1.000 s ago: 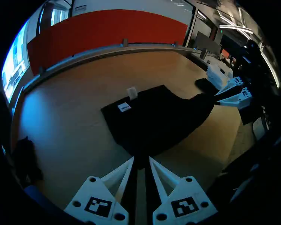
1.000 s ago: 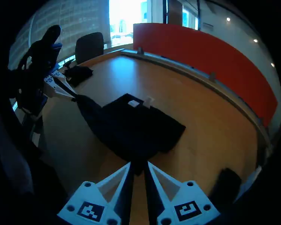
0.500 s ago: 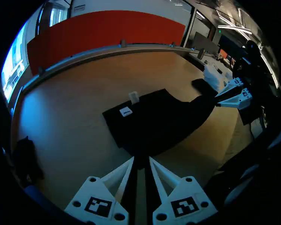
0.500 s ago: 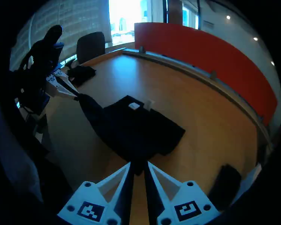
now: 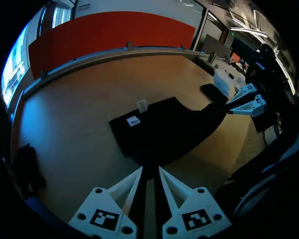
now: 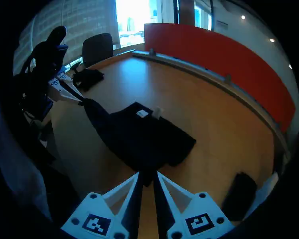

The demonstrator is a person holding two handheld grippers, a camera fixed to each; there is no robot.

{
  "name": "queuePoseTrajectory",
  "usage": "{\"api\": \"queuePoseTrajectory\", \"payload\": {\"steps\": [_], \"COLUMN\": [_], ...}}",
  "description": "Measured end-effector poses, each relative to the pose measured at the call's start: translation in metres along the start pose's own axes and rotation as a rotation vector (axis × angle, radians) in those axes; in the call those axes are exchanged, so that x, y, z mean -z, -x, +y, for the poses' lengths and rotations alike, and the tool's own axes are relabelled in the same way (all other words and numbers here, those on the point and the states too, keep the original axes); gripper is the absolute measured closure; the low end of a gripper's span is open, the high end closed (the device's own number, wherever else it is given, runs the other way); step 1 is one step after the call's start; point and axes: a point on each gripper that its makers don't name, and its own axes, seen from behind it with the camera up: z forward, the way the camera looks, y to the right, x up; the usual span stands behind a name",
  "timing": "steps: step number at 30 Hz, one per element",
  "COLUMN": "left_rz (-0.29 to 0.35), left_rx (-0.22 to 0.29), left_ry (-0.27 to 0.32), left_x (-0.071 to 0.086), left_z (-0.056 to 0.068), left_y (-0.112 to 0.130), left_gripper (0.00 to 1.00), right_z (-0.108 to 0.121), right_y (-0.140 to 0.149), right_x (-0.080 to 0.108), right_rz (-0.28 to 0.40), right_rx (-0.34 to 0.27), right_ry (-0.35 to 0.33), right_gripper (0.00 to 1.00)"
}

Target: Fold towel

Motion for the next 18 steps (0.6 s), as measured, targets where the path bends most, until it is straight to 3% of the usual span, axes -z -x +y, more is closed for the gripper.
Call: {"api": "queuePoseTrajectory", "payload": {"steps": [11,18], "left_rz": [0.0,0.011], "left_rx": [0.017,0.045], "left_ry": [0.002,-0.006], "left_x": [-0.003,-0.014], "left_z": [-0.002,-0.01], "left_y": [0.002,-0.003], "left_gripper": [0.88,0.88], "right_z": [0.0,0.011], "right_y": [0.004,0.002], "right_x": [-0.001,-0.008], "right_rz": [-0.017,-0.021], "right_rx": [0.0,-0.007], "right_ry": [0.0,0.01], "right_gripper": [0.82,0.82]}}
